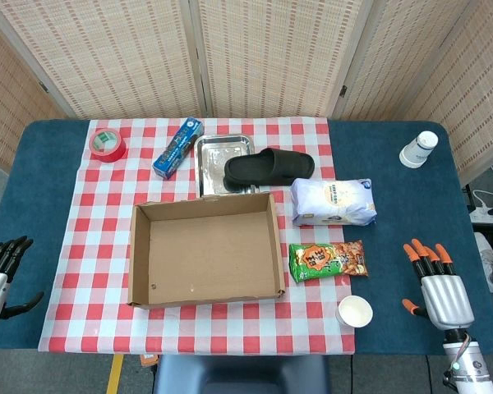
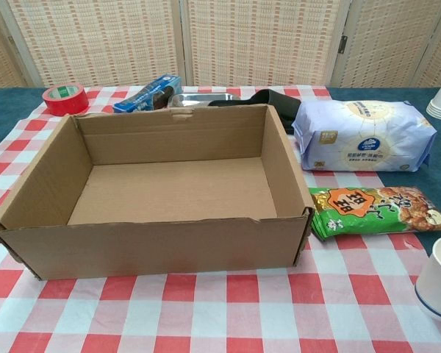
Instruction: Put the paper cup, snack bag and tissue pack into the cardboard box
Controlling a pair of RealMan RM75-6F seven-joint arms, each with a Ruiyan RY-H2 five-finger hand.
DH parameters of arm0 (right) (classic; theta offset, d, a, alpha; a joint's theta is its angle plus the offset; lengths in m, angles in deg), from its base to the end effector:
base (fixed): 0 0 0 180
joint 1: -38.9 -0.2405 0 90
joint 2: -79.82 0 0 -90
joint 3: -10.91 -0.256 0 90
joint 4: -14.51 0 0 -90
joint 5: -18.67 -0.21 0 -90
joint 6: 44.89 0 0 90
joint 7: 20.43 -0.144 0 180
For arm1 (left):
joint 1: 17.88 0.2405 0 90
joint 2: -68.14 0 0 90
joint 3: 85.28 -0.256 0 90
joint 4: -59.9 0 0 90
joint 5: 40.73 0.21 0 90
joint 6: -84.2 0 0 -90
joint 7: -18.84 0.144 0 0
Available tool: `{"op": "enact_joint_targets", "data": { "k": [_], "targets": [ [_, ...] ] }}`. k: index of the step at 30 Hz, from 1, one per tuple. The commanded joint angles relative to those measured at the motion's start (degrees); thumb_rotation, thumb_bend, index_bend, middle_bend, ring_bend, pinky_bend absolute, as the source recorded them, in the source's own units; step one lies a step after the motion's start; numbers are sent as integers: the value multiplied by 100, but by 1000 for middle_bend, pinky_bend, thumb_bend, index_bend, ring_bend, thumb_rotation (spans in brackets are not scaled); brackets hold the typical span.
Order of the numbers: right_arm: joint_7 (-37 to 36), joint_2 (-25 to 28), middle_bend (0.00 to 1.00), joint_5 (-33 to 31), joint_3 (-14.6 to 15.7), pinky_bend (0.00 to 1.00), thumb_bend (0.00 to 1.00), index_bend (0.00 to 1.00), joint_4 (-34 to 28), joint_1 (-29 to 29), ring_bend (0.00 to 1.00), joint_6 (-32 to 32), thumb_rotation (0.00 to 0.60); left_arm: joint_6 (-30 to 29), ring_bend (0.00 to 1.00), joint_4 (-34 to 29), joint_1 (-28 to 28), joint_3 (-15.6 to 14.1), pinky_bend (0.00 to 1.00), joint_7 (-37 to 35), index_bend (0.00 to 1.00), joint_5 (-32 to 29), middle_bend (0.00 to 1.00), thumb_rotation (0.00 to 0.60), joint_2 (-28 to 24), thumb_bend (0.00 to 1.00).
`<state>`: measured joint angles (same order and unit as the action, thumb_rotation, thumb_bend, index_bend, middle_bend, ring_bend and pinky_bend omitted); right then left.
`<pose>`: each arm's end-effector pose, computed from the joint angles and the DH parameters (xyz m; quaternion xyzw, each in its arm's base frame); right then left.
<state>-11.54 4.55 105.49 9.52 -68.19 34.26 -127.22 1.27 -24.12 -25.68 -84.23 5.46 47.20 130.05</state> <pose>-0.3269 -0.1750 0.0995 0.6365 -0.3671 0.3304 0.5924 -0.3332 0.1939 0.1776 -0.6099 -0.4012 -0.4013 0.5532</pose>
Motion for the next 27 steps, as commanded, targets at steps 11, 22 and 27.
{"op": "enact_joint_targets", "data": {
  "k": [11, 22, 27],
  "targets": [
    [18, 87, 0, 54, 12, 0, 0, 40, -114, 7, 0, -61, 600, -67, 0, -39, 27, 0, 0, 61, 0, 41, 0, 600, 2, 222],
    [242, 221, 0, 29, -41, 0, 0, 40, -336, -122, 0, 87, 600, -116, 0, -47, 62, 68, 0, 13, 0, -64, 0, 600, -16, 221],
    [490, 444, 0, -84, -34, 0, 0, 40, -629, -166, 0, 249, 600, -138, 0, -12, 71, 82, 0, 19, 0, -70, 0, 600, 19, 222]
  ]
}}
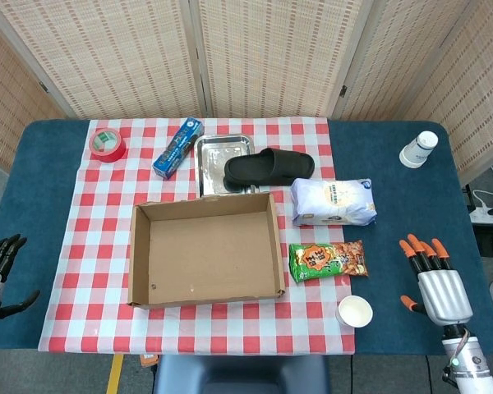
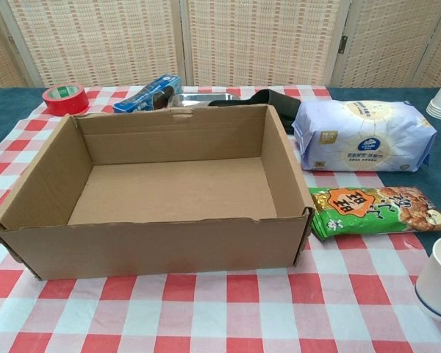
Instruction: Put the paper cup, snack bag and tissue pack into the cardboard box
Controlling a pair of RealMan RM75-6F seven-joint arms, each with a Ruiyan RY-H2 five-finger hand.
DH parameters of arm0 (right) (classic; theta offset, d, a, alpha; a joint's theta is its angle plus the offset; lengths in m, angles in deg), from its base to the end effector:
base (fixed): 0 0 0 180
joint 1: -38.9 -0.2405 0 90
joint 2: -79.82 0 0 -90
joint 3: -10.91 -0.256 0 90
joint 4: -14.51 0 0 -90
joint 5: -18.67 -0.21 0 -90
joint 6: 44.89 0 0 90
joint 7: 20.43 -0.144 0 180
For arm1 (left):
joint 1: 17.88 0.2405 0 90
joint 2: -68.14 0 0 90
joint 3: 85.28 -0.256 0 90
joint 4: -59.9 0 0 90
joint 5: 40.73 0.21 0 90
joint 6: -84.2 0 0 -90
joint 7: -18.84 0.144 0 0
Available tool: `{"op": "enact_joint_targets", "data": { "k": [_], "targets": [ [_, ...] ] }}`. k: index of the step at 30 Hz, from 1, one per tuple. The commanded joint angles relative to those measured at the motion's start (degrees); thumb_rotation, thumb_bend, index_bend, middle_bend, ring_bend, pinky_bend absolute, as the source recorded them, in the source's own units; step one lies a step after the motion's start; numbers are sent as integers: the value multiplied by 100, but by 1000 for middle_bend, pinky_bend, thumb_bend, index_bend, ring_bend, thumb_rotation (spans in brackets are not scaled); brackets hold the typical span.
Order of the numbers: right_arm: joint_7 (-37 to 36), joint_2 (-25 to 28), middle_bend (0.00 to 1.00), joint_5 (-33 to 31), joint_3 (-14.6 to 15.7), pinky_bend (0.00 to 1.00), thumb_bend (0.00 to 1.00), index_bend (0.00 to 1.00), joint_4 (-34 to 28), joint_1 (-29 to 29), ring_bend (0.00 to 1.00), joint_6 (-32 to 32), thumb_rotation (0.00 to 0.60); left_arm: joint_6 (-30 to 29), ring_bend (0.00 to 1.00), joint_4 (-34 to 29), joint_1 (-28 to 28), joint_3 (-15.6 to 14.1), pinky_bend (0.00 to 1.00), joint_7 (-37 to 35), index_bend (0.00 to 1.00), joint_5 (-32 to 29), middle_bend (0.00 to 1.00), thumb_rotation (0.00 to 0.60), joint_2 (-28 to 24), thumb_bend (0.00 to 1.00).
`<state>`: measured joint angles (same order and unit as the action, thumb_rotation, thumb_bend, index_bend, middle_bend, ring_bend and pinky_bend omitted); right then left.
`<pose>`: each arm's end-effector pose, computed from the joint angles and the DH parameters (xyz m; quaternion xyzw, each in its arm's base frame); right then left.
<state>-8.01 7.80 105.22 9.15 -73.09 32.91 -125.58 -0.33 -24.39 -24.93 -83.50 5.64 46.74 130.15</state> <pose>-0.3140 -0.1827 0.1081 0.6519 -0.3552 0.3213 0.5880 -0.3322 0.1923 0.1820 -0.5982 -0.3949 -0.4116 0.5628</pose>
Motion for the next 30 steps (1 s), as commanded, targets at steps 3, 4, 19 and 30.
{"op": "enact_joint_targets", "data": {
  "k": [3, 4, 19, 30],
  "targets": [
    [424, 363, 0, -113, -20, 0, 0, 40, -468, -77, 0, 156, 600, 34, 0, 39, -13, 32, 0, -1, 0, -50, 0, 600, 26, 221],
    [531, 445, 0, -113, -27, 0, 0, 39, -584, -88, 0, 157, 600, 25, 0, 43, -11, 33, 0, -10, 0, -44, 0, 600, 31, 221],
    [2110, 2446, 0, -1264, 551, 109, 0, 29, -3655, -531, 0, 1788, 600, -15, 0, 23, 12, 3, 0, 21, 0, 31, 0, 600, 30, 222],
    [2550, 1695, 0, -1368, 684, 111, 0, 29, -3460, -798, 0, 2080, 600, -7, 0, 12, 9, 10, 0, 13, 0, 29, 0, 600, 24, 221]
  ]
}}
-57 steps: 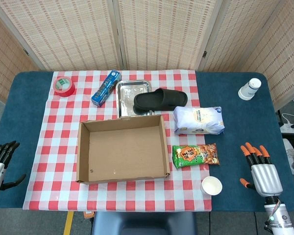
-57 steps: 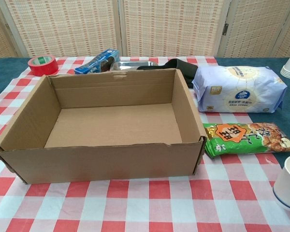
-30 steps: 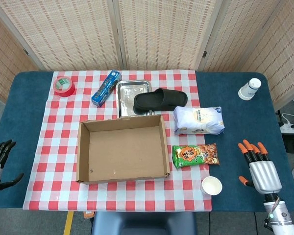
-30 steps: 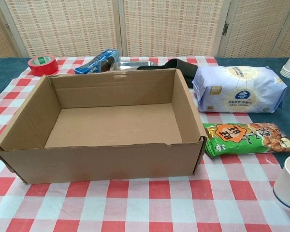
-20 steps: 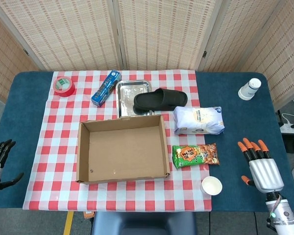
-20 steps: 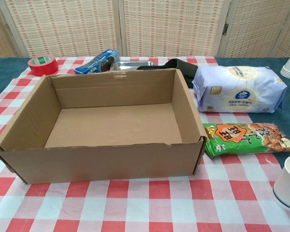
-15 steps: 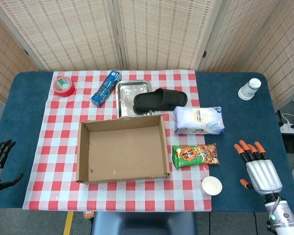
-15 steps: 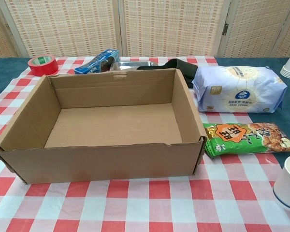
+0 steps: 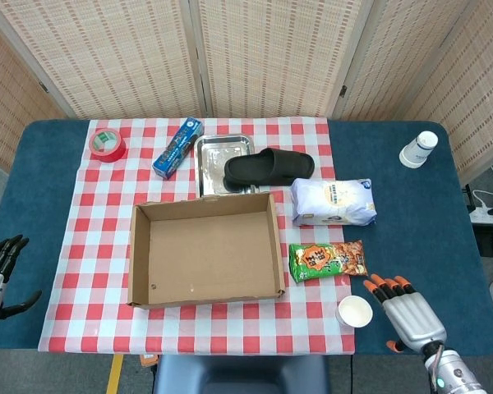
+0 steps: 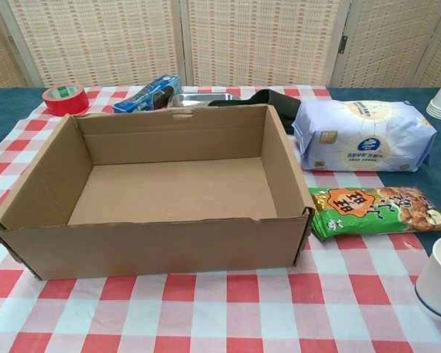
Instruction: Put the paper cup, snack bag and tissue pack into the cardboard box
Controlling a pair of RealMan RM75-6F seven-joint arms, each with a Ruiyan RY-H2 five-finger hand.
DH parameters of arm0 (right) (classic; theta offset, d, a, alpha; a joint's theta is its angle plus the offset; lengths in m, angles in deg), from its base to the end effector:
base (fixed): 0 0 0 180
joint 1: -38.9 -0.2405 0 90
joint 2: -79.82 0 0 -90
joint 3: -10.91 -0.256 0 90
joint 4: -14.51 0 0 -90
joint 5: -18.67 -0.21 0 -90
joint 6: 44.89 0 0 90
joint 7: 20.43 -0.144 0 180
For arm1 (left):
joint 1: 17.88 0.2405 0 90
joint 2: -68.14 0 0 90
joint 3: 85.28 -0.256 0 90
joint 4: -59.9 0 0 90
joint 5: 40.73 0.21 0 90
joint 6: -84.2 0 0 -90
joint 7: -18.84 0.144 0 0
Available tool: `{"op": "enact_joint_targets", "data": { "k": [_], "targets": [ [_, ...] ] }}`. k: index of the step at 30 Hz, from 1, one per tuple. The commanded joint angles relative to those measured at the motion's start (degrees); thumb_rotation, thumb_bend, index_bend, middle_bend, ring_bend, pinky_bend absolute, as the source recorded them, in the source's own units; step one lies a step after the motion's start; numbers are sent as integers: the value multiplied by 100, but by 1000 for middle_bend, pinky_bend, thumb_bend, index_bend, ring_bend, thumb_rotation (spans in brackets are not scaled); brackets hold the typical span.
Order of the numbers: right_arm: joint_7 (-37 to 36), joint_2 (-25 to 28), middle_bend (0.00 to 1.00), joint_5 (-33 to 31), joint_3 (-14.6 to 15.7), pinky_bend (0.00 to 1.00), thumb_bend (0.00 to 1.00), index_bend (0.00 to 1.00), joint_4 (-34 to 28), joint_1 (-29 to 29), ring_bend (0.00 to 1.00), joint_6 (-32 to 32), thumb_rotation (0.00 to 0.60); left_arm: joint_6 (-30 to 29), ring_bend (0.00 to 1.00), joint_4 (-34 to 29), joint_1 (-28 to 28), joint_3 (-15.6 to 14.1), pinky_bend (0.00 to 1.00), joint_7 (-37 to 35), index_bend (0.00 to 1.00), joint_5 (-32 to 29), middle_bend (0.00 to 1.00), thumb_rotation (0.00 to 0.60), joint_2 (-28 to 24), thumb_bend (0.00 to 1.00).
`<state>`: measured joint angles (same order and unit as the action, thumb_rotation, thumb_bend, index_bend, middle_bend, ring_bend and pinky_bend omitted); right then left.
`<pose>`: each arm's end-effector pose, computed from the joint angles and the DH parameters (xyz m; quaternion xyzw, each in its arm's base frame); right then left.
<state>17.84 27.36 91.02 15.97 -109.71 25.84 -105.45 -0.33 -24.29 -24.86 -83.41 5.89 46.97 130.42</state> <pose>-0.2344 -0.1536 0.1108 0.7701 -0.4156 0.1502 0.4600 -0.3319 0.1922 0.1805 -0.5994 -0.3937 -0.4118 0.5623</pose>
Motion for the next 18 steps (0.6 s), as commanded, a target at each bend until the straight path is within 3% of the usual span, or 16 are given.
{"op": "enact_joint_targets", "data": {
  "k": [1, 14, 18],
  "targets": [
    [-73, -388, 0, 107, -16, 111, 0, 32, 314, -113, 0, 67, 600, -18, 0, 5, 5, 1, 0, -23, 0, 13, 0, 600, -6, 221],
    [-434, -1236, 0, 612, -84, 116, 0, 83, 1022, -343, 0, 105, 600, -38, 0, 38, 15, 14, 0, -115, 0, 10, 0, 600, -17, 222],
    [-419, -1338, 12, 600, -74, 166, 0, 126, 1094, -379, 3, 99, 600, -48, 0, 41, 19, 14, 0, -132, 0, 17, 0, 600, -21, 221]
  ]
}}
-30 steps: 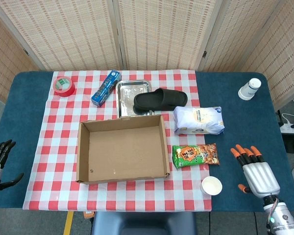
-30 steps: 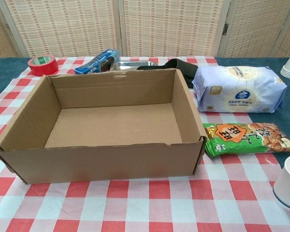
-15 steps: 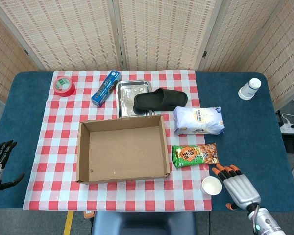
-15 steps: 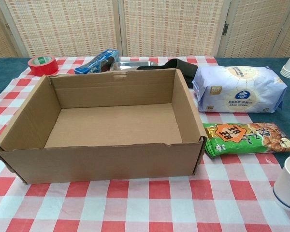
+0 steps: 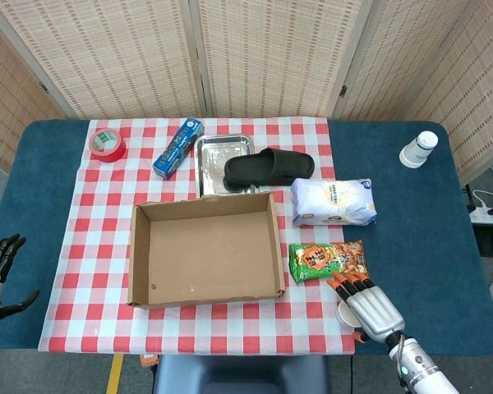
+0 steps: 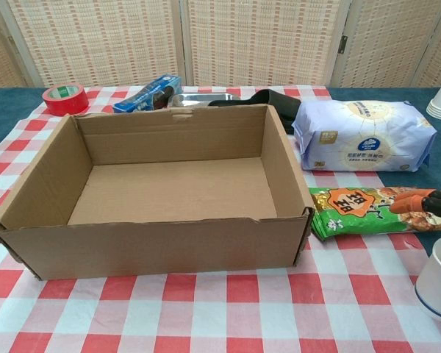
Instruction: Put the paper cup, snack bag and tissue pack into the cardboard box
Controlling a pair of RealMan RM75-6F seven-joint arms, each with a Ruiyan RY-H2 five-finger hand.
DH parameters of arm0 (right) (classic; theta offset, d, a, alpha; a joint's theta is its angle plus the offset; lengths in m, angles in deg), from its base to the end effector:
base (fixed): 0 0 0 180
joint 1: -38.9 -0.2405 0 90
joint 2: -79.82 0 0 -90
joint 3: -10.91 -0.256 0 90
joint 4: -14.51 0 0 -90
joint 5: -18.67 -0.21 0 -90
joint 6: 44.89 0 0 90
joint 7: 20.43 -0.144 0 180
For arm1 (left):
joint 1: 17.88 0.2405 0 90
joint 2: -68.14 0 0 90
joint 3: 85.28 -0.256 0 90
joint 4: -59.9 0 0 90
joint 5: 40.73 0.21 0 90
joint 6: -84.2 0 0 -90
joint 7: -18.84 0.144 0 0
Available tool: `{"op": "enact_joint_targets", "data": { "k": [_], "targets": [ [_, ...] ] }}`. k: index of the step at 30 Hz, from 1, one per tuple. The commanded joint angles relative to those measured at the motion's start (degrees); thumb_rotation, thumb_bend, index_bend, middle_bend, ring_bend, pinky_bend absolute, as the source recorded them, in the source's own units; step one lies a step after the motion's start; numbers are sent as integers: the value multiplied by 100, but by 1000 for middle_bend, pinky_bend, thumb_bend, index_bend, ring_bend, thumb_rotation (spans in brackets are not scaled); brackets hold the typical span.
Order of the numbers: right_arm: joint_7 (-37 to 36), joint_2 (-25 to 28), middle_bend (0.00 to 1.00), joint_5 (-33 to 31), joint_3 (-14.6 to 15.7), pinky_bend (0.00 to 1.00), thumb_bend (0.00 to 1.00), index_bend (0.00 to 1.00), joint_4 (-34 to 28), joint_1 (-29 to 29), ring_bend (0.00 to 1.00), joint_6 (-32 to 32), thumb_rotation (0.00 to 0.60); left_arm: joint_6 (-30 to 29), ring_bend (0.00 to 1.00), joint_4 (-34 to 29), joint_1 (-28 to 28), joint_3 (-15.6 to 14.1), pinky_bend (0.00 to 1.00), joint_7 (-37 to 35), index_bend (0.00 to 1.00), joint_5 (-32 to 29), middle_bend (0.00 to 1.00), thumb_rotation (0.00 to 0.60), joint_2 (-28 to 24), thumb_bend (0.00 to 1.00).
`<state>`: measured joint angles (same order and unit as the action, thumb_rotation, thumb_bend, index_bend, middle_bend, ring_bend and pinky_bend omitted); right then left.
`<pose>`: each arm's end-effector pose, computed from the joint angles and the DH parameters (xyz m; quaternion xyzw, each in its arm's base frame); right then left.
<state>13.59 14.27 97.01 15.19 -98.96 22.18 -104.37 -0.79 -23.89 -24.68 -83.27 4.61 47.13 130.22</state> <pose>-0.2261 -0.1734 0.0562 0.7952 -0.3848 0.2199 0.4139 -0.3327 0.1917 0.1837 -0.5955 -0.3945 -0.4181 0.5612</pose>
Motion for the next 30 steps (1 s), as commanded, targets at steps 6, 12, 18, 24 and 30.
{"op": "enact_joint_targets", "data": {
  "k": [6, 12, 18, 24, 30],
  "targets": [
    [26, -166, 107, 57, 31, 294, 0, 237, 138, 17, 82, -168, 600, 2, 0, 9, -2, -4, 0, -6, 0, 13, 0, 600, 4, 221],
    [127, -220, 130, -118, 68, 305, 0, 253, 169, 34, 94, -218, 600, -5, 0, 1, 0, -7, 0, 4, 0, 24, 0, 600, 4, 220],
    [105, -280, 176, -160, 94, 345, 0, 301, 234, 46, 139, -279, 600, 6, 0, 4, -6, -14, 0, 13, 0, 35, 0, 600, 8, 221],
    [16, -453, 251, -134, 50, 443, 0, 442, 409, 42, 235, -364, 600, -5, 0, -3, 0, -12, 0, 20, 0, 31, 0, 600, 9, 221],
    [21, -691, 333, -85, 17, 519, 0, 594, 641, 84, 331, -530, 600, 10, 0, 6, -5, -14, 0, 11, 0, 29, 0, 600, 8, 220]
  ]
}}
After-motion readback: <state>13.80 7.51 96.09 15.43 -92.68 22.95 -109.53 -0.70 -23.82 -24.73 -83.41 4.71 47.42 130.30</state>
